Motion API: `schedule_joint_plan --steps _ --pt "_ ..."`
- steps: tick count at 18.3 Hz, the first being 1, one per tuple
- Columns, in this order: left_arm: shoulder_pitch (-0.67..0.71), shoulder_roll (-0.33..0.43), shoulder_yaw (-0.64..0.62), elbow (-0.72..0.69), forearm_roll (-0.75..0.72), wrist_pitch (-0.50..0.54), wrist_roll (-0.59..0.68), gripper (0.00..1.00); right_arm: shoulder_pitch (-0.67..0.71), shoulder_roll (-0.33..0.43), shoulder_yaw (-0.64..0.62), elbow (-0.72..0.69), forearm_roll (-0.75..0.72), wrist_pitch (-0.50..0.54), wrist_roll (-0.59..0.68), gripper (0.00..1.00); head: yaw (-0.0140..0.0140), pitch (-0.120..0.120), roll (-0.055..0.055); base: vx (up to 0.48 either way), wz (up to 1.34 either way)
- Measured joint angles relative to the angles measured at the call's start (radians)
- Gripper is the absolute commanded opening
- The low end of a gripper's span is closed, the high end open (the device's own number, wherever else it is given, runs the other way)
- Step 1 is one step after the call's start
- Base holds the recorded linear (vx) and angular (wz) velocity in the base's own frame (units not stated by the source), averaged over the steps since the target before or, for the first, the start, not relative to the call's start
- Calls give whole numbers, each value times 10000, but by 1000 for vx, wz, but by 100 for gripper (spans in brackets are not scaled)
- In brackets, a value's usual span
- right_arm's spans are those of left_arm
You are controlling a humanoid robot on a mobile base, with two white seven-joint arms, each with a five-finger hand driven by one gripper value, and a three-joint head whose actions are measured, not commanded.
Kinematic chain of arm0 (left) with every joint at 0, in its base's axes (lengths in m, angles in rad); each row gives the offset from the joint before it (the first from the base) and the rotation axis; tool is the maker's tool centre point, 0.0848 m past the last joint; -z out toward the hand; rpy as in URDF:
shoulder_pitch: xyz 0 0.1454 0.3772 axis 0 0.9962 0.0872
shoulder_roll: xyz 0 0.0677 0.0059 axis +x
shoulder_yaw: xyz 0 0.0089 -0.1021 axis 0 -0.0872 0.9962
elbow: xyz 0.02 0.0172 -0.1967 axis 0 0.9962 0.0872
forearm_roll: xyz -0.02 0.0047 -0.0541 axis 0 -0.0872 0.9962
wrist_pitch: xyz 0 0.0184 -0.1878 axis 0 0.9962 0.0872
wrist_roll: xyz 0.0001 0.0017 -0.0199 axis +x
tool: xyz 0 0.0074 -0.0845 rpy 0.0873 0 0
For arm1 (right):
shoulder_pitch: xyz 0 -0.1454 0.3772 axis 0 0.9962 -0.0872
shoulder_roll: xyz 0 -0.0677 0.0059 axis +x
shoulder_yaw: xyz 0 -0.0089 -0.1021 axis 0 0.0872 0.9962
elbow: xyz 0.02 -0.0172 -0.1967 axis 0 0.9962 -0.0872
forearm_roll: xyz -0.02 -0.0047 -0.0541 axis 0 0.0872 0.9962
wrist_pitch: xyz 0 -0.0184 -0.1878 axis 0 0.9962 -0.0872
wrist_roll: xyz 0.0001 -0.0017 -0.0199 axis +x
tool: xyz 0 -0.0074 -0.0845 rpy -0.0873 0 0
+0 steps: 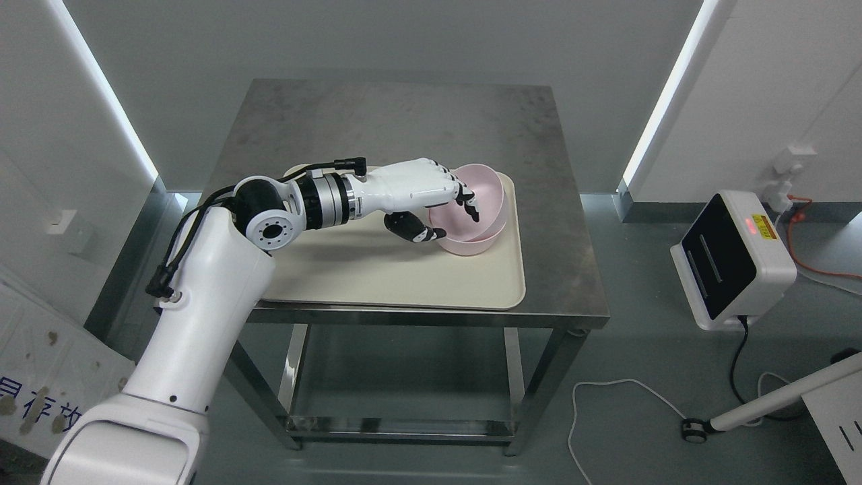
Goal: Stack pink IKEA bowls on left shelf middle
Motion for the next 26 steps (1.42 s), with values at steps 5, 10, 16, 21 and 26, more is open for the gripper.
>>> schedule_joint_plan --steps 5,10,16,21,26 --pt "-6 -39 -78 -3 -93 0 -1 39 0 0 0 0 0 -1 0 100 0 0 0 0 0" --pt "-51 -52 -68 -1 -155 0 -8 41 0 0 0 0 0 -3 0 100 0 0 0 0 0" --pt "-301 -22 152 19 -155 0 -126 41 0 0 0 0 0 -3 0 100 0 0 0 0 0" --pt "-366 100 219 64 -179 0 -155 41 0 0 0 0 0 -5 0 100 0 0 0 0 0" --pt "-360 366 217 117 -197 0 -156 41 0 0 0 0 0 -5 0 100 0 0 0 0 0"
